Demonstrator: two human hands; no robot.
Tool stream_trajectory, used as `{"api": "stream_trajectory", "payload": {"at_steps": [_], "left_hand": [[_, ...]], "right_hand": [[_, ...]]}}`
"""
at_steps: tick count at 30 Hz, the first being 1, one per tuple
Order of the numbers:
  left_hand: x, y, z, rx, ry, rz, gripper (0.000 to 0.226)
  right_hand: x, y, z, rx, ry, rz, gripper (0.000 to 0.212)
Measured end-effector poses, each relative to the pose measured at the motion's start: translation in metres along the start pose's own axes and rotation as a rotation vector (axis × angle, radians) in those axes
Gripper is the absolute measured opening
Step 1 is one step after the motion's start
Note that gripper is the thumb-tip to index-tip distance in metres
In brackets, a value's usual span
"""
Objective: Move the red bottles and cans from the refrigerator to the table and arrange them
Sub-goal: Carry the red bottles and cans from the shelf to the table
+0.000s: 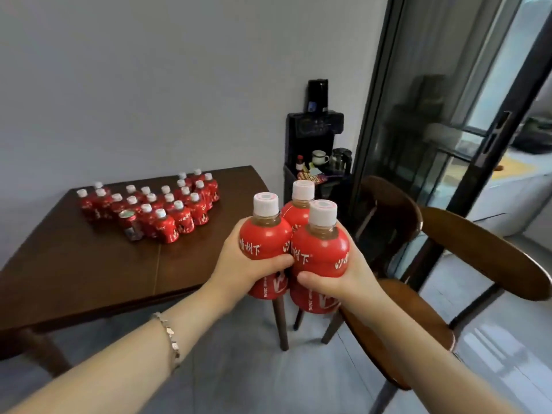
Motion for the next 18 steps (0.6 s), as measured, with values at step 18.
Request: {"api": "stream_trajectory", "payload": {"at_steps": [18], "left_hand": [[-0.213,-0.159,0.225,0.174,-0.182,0.086,0.083]], "right_hand": [[0.102,0.075,0.371,-0.35,0.188,-0.015,0.098]]}}
Point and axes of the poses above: each hand's wrist, its own z-axis towards the middle knuckle, its own y-axis out of the palm, x = y × z, the point moved 5 cm from there along z, towards the middle knuckle, and after that the axes turned 11 degrees about y, right-handed, at the moved point
